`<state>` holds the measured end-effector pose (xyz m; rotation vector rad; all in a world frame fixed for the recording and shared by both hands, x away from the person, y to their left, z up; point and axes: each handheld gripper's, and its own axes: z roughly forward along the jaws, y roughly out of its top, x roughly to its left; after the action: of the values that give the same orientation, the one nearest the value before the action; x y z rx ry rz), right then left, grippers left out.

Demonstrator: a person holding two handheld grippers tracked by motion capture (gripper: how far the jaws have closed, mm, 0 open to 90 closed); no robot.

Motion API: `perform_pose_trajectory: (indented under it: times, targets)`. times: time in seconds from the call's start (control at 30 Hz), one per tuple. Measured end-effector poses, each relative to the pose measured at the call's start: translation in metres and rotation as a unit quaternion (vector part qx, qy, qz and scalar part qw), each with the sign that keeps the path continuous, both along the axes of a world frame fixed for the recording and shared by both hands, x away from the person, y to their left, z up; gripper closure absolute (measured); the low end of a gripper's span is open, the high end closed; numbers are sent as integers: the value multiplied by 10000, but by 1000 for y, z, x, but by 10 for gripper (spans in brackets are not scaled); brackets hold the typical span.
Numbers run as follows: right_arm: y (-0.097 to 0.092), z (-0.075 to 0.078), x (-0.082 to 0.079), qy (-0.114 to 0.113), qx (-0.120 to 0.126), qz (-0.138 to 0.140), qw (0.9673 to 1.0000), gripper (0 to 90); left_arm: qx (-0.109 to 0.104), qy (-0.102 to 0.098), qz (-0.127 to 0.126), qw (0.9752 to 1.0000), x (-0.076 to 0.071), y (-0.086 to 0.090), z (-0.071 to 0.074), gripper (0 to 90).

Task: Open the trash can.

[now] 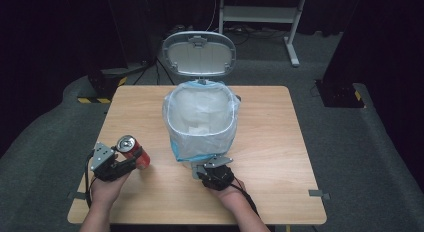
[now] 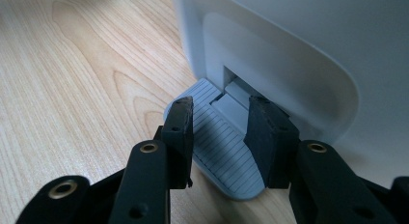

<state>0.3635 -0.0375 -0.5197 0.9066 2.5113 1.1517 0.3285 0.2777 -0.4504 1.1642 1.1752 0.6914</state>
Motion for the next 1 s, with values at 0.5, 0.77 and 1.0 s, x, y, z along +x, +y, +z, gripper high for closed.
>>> perform_pose_trajectory:
  times: [0.5,0.77,1.0]
  targets:
    - [0,0,0,-6,-4,2,10000,622,-69,-1032,-16,9946,-27,-5,41,338]
    - [0,0,0,-18,-22,17,10000,622,-93,-1524,3,9883,-33,-9,70,338]
    - [0,0,0,11,-25,-16,10000,621,-246,-1729,-10,9846,-23,-6,102,339]
